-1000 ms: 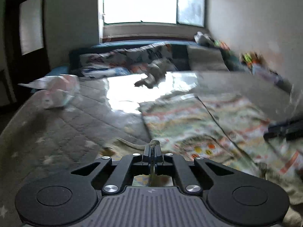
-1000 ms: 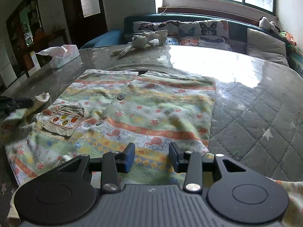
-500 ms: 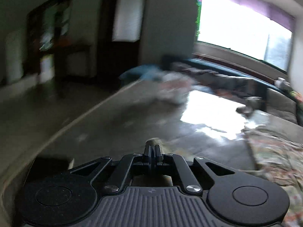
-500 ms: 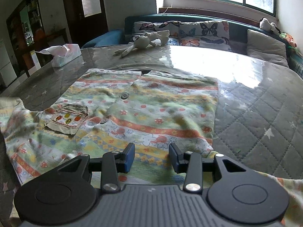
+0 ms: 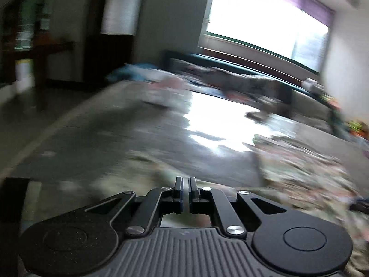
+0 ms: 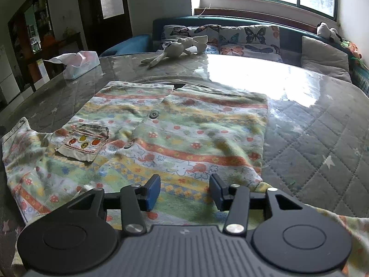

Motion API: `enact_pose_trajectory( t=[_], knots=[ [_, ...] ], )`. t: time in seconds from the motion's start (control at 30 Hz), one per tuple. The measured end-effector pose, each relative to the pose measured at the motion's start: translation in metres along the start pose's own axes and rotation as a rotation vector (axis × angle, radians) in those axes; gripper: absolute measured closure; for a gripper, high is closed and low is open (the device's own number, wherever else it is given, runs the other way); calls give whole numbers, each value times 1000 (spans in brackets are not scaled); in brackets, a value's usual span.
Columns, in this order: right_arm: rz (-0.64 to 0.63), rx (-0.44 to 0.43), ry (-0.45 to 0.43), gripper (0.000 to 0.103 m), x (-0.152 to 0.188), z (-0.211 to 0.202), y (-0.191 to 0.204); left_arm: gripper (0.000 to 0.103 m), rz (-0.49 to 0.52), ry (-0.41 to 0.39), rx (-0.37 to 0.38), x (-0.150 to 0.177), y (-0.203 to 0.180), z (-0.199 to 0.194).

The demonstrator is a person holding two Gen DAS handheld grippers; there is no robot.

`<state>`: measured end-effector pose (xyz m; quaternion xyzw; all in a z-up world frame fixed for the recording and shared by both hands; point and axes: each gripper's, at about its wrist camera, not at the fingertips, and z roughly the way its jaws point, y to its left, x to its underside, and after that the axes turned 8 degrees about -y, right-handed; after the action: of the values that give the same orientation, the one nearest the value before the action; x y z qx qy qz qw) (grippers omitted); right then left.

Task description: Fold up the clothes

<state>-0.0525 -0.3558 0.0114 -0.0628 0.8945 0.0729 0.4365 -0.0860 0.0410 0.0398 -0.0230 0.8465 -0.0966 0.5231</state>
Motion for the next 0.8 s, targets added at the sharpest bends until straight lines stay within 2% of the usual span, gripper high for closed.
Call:
enact_pose_trajectory(
  t=[0.07,0.17,0.27,0.4,0.53,0.8],
  knots=[
    [1,-1,0,54,0,0,0,98,28,17,80,5,-21,7],
    [0,-3,1,54,0,0,0,95,71,52,162,11,-44,22],
    [-1,-6,1,54,0,-1,0,95,109,85,183,19,-54,32],
    [-1,-11,0,54,1,-1,-1,95,109,85,115,21,-42,38],
    [-2,-12,-1,53,1,-1,-1,93,54,70,27,13,-9,44],
    [-2,-12,-2,53,1,-1,0,89,19,33,-147,0,47,48]
  ],
)
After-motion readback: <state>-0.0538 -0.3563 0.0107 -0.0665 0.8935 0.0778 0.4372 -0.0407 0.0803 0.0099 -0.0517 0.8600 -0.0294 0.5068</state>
